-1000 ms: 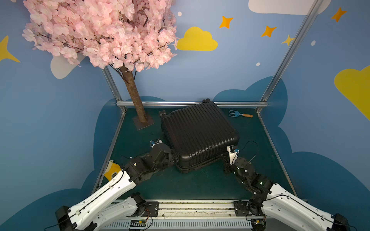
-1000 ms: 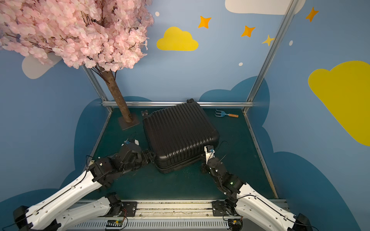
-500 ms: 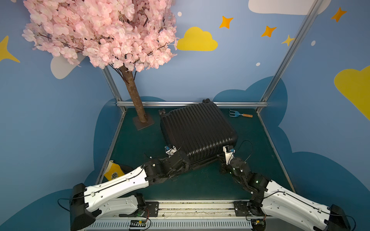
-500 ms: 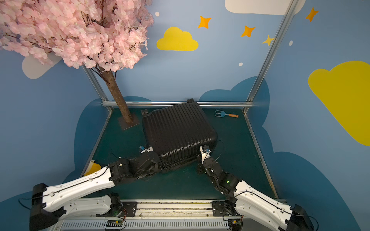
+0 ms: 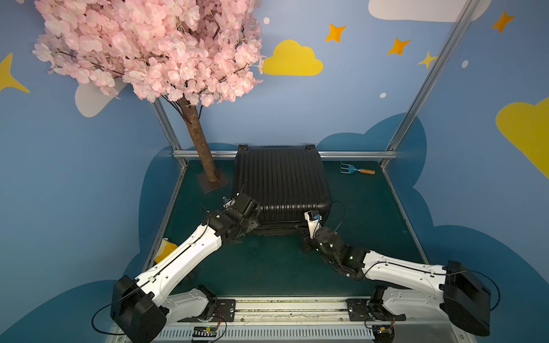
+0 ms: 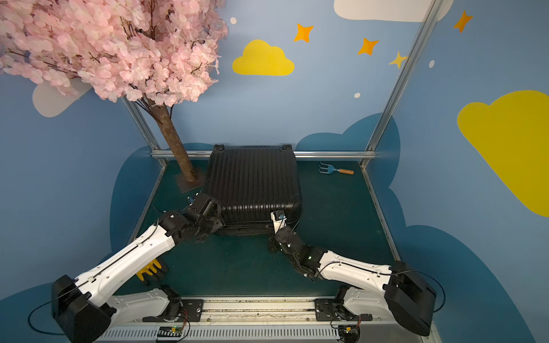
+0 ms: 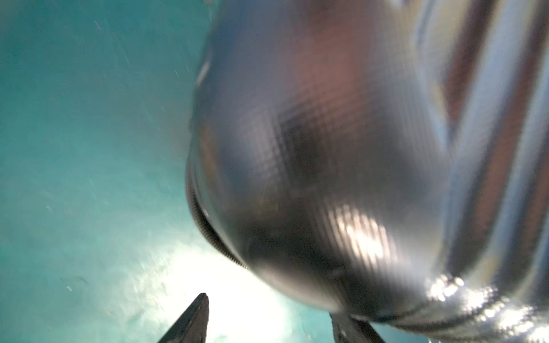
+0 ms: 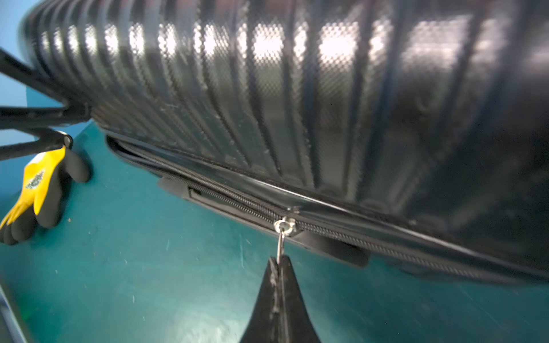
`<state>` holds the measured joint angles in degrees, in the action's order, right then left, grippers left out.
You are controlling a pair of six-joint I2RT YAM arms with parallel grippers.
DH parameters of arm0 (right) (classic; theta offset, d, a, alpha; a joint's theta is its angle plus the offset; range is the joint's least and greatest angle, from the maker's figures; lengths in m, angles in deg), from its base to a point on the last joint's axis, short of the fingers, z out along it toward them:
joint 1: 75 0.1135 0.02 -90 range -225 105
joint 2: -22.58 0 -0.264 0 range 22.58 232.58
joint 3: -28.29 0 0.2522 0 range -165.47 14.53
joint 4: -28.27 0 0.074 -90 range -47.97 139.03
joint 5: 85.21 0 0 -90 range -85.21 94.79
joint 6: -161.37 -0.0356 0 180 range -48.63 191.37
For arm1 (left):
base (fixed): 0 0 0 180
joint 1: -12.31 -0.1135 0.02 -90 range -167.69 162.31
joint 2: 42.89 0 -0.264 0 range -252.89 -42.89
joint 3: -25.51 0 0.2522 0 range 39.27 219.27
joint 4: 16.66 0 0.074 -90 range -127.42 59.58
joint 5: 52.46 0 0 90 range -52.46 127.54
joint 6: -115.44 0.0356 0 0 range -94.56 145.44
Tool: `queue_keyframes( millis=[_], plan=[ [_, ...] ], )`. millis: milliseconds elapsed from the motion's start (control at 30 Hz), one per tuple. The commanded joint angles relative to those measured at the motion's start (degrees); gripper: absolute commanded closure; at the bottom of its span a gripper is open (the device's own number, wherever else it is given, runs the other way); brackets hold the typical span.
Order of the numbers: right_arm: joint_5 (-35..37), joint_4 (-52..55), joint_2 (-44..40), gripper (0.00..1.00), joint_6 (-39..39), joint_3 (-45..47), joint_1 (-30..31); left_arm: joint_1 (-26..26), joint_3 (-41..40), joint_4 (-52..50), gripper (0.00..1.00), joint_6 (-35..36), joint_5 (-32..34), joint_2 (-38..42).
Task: Open the suitcase zippers
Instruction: Adjust the suitcase at the center of the board, then unzip the zipper on the suitcase.
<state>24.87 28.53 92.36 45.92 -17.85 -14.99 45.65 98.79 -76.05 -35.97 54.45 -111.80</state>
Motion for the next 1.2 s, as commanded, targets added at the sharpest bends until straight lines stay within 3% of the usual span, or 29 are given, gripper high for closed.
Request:
queue_keyframes(
  millis=[0,167,300,600,900,1033,1167],
  plan=[
    [-1.68,-6.31,3.34,1.0,-1.94,-1.28,0.45,1.41,-1.04,4.01,0.32,-0.47,-1.8,1.07],
    [-1.86,-11.79,6.82,1.0,-2.68,-0.56,-1.24,7.94,-12.4,14.29,0.31,-13.69,-2.27,3.44],
    [-2.88,-13.13,8.14,1.0,-1.55,-1.15,-1.3,12.71,-14.39,19.55,0.3,-21.54,1.21,-0.27],
    [-3.28,-14.26,9.42,1.0,-2.07,-1.28,-0.83,14.41,-16.09,31.86,0.3,-33.73,6.49,-9.14],
    [-3.77,-13.66,9.27,1.0,-2.67,-0.91,0.16,14.73,-15.87,35.62,0.34,-41.69,13.54,-16.58],
    [-3.49,-13.53,10.0,1.0,-2.6,-0.61,0.8,14.74,-17.08,38.63,0.42,-45.76,14.89,-20.25],
    [-1.0,-11.64,9.82,1.0,-1.89,-0.32,0.9,14.66,-17.1,38.03,0.63,-48.58,16.08,-22.84]
  ],
)
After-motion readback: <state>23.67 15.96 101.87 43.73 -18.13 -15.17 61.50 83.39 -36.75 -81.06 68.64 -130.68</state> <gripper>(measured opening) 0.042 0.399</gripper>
